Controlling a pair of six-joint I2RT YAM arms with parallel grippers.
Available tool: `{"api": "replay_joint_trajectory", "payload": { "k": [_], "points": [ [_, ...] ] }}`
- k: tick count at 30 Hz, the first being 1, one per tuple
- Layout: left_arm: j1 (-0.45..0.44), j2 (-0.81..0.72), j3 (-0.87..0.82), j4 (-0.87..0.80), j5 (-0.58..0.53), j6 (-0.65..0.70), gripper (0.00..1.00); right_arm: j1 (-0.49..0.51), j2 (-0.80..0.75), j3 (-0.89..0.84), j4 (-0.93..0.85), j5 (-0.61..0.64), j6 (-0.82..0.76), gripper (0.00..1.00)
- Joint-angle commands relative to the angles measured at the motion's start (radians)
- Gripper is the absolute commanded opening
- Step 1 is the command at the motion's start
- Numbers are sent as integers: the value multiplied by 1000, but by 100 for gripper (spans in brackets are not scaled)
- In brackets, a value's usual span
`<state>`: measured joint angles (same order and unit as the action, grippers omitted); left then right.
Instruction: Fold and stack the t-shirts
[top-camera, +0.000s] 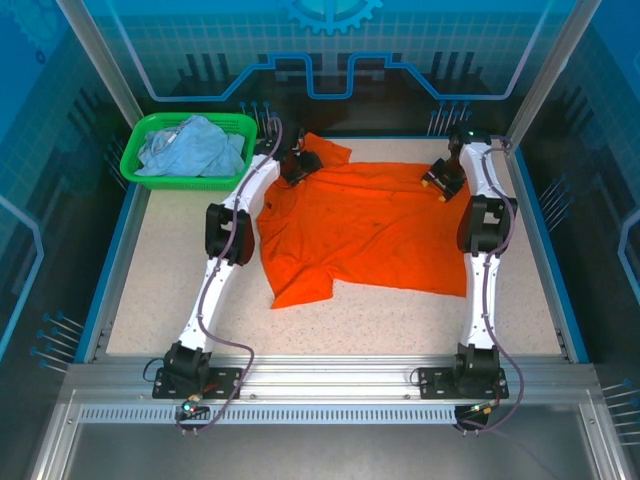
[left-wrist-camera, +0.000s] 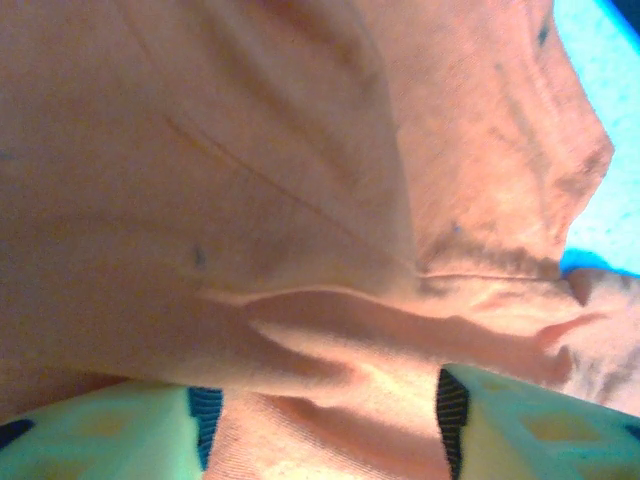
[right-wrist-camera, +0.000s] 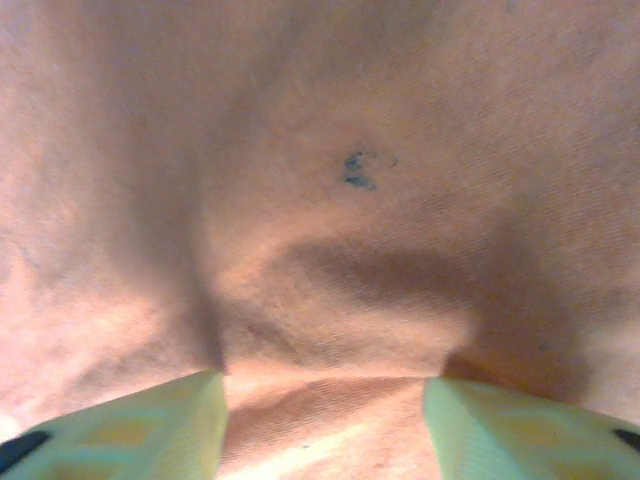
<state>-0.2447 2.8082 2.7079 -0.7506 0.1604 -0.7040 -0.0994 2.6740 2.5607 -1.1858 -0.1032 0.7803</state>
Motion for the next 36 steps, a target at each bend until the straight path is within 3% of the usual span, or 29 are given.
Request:
{"api": "replay_joint_trajectory", "payload": {
  "k": [1, 5, 9, 13, 15, 19, 23, 28, 36],
  "points": [
    [29, -32, 35, 64, 34, -35, 73, -7, 59, 59, 27, -105, 18, 71],
    [39, -213, 14, 57, 37, -6, 90, 33, -86, 48, 19, -117, -27, 85],
    [36, -463, -162, 5, -7, -8, 94, 77, -410, -316, 121, -50, -45, 93],
    [9, -791, -608, 62, -48, -38, 94, 71, -718, -730, 208, 24, -31, 92],
    [-8, -917, -813, 70, -29, -41, 91, 53, -863, -922, 234, 55, -25, 91],
    [-20, -1082, -1114, -23, 90, -15, 73, -28, -1143, -1288, 256, 76, -10, 85],
    [-44, -1246, -1415, -132, 182, 34, 60, -214, -1373, -1606, 239, 21, -61, 73],
    [-111, -1446, -1702, -195, 206, 50, 58, -438, -1500, -1814, 228, -75, -181, 55],
    [-149, -1592, -1981, -81, 241, -26, 52, -456, -1419, -1843, 312, -157, -188, 50]
  ]
}}
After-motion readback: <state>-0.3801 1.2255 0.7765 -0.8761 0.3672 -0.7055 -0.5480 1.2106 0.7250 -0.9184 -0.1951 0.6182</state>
